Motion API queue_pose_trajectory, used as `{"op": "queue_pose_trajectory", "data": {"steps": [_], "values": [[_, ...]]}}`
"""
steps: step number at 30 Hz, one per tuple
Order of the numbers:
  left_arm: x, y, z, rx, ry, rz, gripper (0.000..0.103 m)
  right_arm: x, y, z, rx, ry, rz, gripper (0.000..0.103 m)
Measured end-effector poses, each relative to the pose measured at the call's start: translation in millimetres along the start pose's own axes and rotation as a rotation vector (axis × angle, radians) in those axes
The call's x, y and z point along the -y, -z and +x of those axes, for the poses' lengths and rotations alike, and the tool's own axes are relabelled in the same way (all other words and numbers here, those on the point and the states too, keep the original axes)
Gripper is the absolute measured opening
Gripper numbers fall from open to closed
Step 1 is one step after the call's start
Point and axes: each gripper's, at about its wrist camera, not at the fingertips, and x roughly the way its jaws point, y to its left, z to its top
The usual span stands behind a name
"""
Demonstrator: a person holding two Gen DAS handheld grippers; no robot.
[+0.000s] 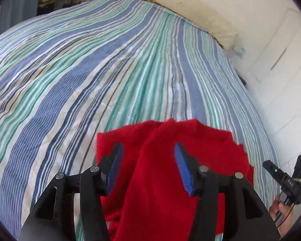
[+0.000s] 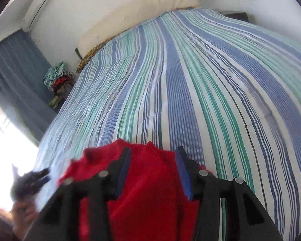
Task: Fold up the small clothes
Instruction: 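Fold the hem up over the collar with both tools and open them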
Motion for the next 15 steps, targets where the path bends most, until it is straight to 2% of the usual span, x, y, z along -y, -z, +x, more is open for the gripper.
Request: {"op": "queue_pose_trajectory", "data": {"steps": [1, 3, 4, 5, 6, 7, 8, 9, 10, 11, 13, 15], "values": [[9, 15, 4, -0.033, -0.008, 0.068, 0.054, -12, 11, -8, -0.024, -0.044, -0.069, 0.046], [13, 47, 26, -0.148, -0.092, 0.166, 0.046, -33, 41, -14, -0.12, -0.129, -0.178, 0.046], [4, 60, 35, -0.197, -0.122, 0.167, 0.036, -38, 59, -12, -0.186, -0.146, -0.22, 0.045], [-6, 67, 33, -0.193, -0.101, 0.147, 0.031, -37, 79, -9, -0.246, -0.122, -0.258, 0.045], [-11, 65, 22, -0.168, -0.081, 0.127, 0.03, -30, 101, -3, -0.31, -0.063, -0.286, 0.044], [-12, 59, 11, -0.16, -0.076, 0.115, 0.03, -18, 118, 0, -0.366, 0.0, -0.288, 0.039], [-11, 51, -2, -0.139, -0.073, 0.113, 0.043, -9, 127, -7, -0.362, 0.01, -0.27, 0.037], [-9, 40, -13, -0.104, -0.053, 0.124, 0.052, -4, 131, -22, -0.321, 0.009, -0.263, 0.037], [-4, 28, -22, -0.071, -0.021, 0.142, 0.065, -6, 131, -35, -0.296, 0.018, -0.267, 0.039], [2, 14, -25, -0.052, 0.003, 0.162, 0.071, -9, 131, -46, -0.272, 0.021, -0.272, 0.04], [17, -14, -13, -0.073, 0.019, 0.198, 0.071, -17, 130, -70, -0.212, 0.004, -0.274, 0.05], [24, -37, 17, -0.121, -0.034, 0.205, 0.071, -24, 135, -84, -0.161, 0.002, -0.273, 0.05]]}}
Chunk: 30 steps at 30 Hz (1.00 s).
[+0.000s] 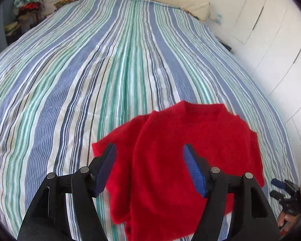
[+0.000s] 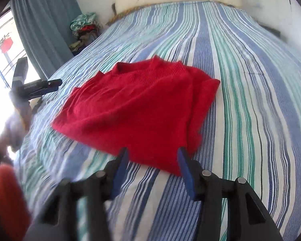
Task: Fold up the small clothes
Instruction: 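Fold the hem up over the collar with both tools and open them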
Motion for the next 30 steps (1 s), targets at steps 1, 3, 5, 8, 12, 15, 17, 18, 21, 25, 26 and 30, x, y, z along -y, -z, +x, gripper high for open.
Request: {"op": "queue_pose_trajectory", "data": {"steps": [1, 3, 5, 8, 12, 15, 17, 18, 21, 25, 26, 30], "values": [[-3, -11, 17, -0.033, -0.019, -0.012, 0.069, -4, 3, -3, 0.017, 0.0, 0.008, 0.05], [-8, -21, 50, -0.096, -0.024, -0.041, 0.069, -7, 13, -7, 0.045, -0.013, 0.049, 0.05], [-7, -19, 79, -0.155, -0.027, -0.031, 0.062, -10, 24, -9, 0.062, -0.022, 0.091, 0.05], [-5, -9, 98, -0.181, -0.091, 0.003, 0.005, -10, 40, -7, 0.073, -0.015, 0.131, 0.05], [-18, -8, 87, -0.084, -0.21, -0.061, 0.002, -5, 42, -12, 0.064, 0.038, 0.106, 0.05], [-21, -6, 81, -0.093, -0.197, -0.078, 0.007, -5, 22, -17, 0.101, 0.035, 0.075, 0.05], [-18, -1, 59, -0.045, -0.175, -0.085, 0.036, -10, 2, -13, 0.116, 0.009, 0.045, 0.05], [-14, 3, 45, -0.01, -0.172, -0.073, 0.048, -14, -8, -8, 0.113, -0.006, 0.023, 0.05], [4, 26, 4, 0.059, -0.174, 0.004, 0.077, -18, -21, 20, 0.062, -0.045, 0.0, 0.05], [11, 81, -34, 0.013, -0.161, 0.037, 0.079, 7, 4, 73, -0.136, -0.042, 0.127, 0.047], [14, 99, -44, 0.002, -0.148, 0.03, 0.082, 7, 7, 61, -0.091, -0.044, 0.146, 0.047], [37, 167, -72, -0.018, -0.13, 0.007, 0.09, -16, 21, 11, -0.038, 0.023, 0.115, 0.051]]}}
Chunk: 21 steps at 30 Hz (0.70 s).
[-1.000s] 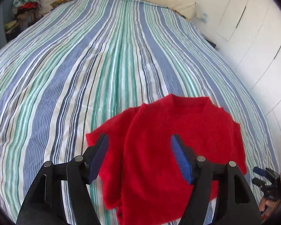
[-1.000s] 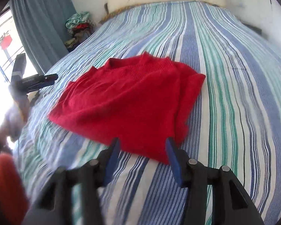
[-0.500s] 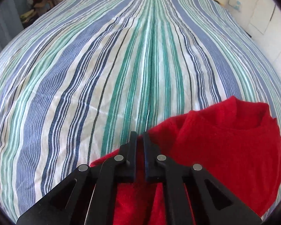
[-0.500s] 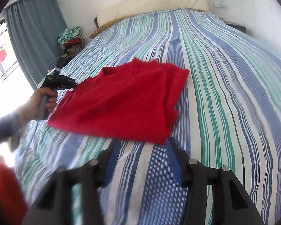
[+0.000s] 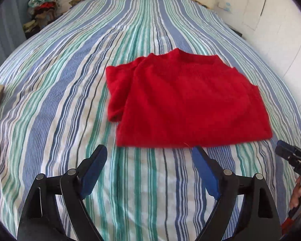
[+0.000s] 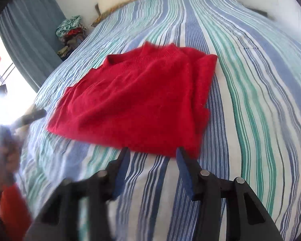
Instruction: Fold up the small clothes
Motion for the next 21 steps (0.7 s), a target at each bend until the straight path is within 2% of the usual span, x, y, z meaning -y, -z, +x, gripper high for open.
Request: {"op": "queue_pose_trajectory", "data": {"steps": [1, 3, 6, 9, 11, 12, 14, 16, 21], "values": [[10, 12, -2, -0.01, 0.0, 0.003, 0.093, -7, 8, -11, 0.015, 0.001, -0.012, 0.055], [28, 36, -2, -0.022, -0.011, 0.015, 0.094, -23, 27, -27, 0.034, 0.021, -0.035, 0.057], [44, 59, 4, -0.018, -0.066, 0.041, 0.094, -42, 54, -28, 0.03, 0.058, -0.04, 0.059], [53, 70, 18, -0.033, -0.113, 0.086, 0.094, -51, 73, -20, 0.016, 0.114, -0.038, 0.059], [52, 77, 30, -0.058, -0.118, 0.092, 0.095, -51, 83, -12, 0.015, 0.17, -0.051, 0.06], [51, 80, 33, -0.048, -0.114, 0.082, 0.097, -49, 88, -7, 0.004, 0.181, -0.052, 0.064], [48, 83, 35, -0.034, -0.103, 0.068, 0.099, -46, 94, -1, 0.003, 0.187, -0.061, 0.066], [48, 84, 37, -0.042, -0.093, 0.069, 0.101, -46, 100, 3, 0.029, 0.18, -0.084, 0.075], [49, 86, 42, -0.04, -0.093, 0.079, 0.102, -51, 104, 12, 0.049, 0.191, -0.117, 0.08]]}}
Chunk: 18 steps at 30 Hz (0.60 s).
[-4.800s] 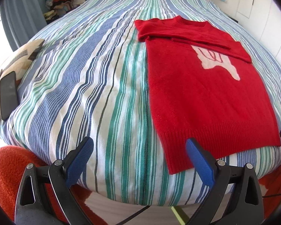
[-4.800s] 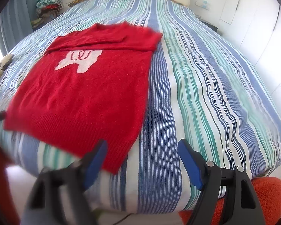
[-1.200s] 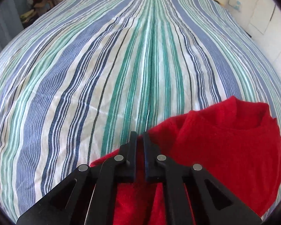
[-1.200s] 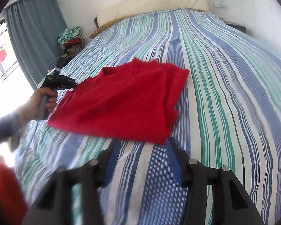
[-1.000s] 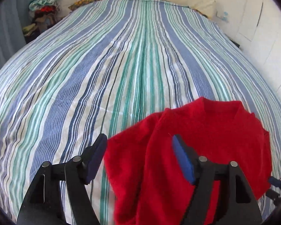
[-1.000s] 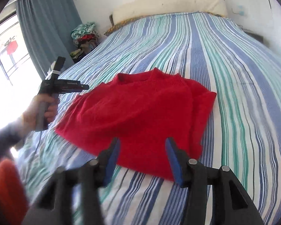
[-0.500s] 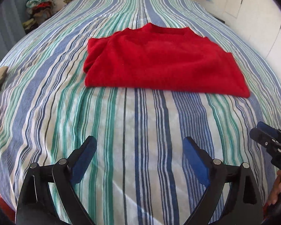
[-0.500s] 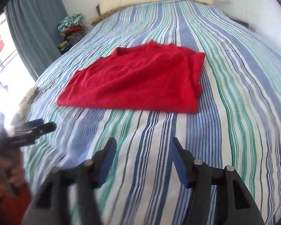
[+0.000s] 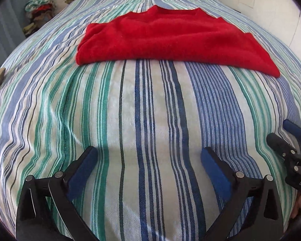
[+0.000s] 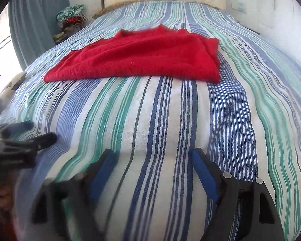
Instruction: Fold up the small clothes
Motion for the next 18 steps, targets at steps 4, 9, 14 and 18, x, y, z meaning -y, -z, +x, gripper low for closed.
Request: {"op": "queue_pose_trajectory", "data": {"steps": [4, 9, 14, 18], "values": [[0.7, 1.5, 0.8, 0.011, -0.001, 0.007, 0.102, 0.2, 1.4, -0.4, 0.008, -0.009, 0.003, 0.081], [0.6, 4.3, 1.2, 0.024, -0.001, 0.01, 0.102, -0.9, 3.2, 1.2, 0.015, -0.01, 0.001, 0.082], [0.4, 4.9, 1.5, 0.027, 0.0, 0.013, 0.102, -2.3, 2.5, 1.9, 0.01, -0.008, -0.003, 0.083], [1.4, 5.9, 2.1, 0.029, -0.003, 0.02, 0.102, -3.0, 2.5, 2.2, 0.007, -0.002, -0.007, 0.083]]}}
